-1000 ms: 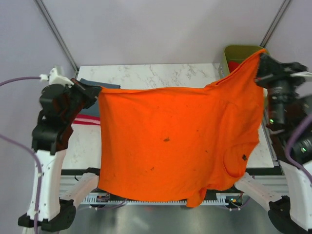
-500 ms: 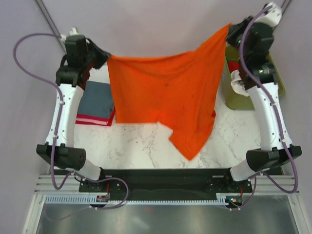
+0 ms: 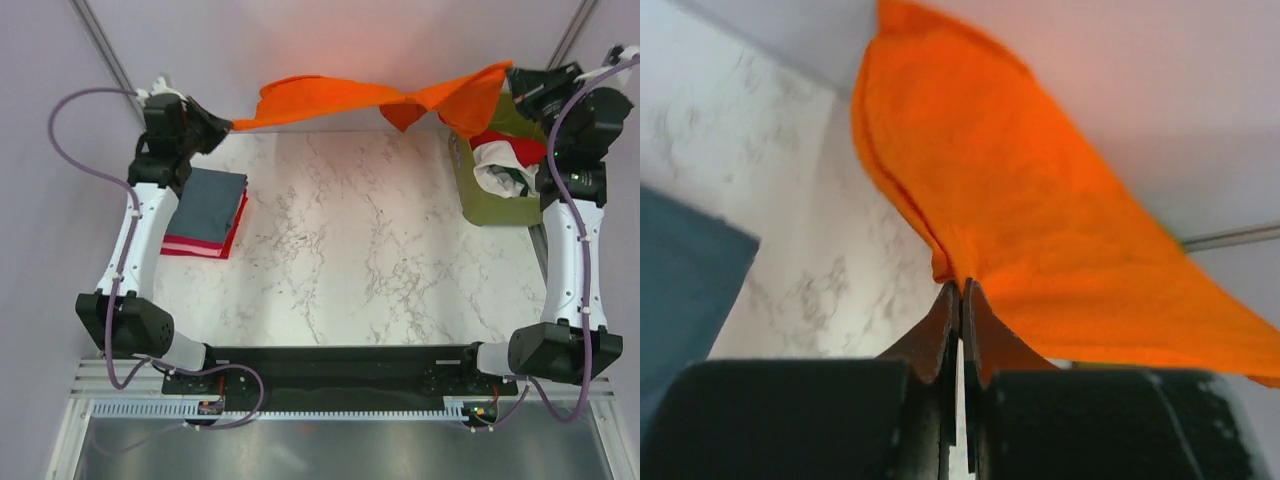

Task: Fold and stack the t-shirts
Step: Flatten the tshirt out, then fold the tshirt

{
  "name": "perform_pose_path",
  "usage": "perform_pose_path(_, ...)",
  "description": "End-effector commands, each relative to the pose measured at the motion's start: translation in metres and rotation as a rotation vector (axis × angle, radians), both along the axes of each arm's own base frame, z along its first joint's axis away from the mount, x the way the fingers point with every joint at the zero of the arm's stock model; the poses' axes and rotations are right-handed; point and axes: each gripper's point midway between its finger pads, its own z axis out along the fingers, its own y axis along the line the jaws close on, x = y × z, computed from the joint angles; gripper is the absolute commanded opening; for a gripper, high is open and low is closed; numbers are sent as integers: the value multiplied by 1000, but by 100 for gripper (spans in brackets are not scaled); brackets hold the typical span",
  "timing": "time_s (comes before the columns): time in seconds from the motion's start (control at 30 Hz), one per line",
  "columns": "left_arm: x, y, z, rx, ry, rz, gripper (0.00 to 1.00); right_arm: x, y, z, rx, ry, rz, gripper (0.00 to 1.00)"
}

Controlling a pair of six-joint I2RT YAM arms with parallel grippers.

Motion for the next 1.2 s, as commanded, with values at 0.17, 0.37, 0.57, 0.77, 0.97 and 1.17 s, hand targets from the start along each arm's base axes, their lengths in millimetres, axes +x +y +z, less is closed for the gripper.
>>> perform_pose_path(0.17, -19, -38, -197, -63, 234, -129, 2, -14, 18, -197, 76, 270, 128, 0)
perform_pose_path(0.37, -48, -50, -271, 32, 379, -93, 2, -40, 23, -280, 34, 435, 129, 0)
perform_pose_path(0.57, -88, -28, -296, 69, 409, -22, 2, -77, 21, -337, 44, 534, 67, 0)
perform_pose_path(0.77, -143, -5, -313, 78, 418, 49, 2, -113, 10, -347, 0, 517, -40, 0)
perform_pose_path(0.97, -178, -3, -330, 40, 430, 39, 2, -149, 6, -340, -68, 485, -107, 0)
perform_pose_path(1.17, -178, -4, -333, 29, 450, 43, 2, -145, 22, -333, -102, 479, 3, 0)
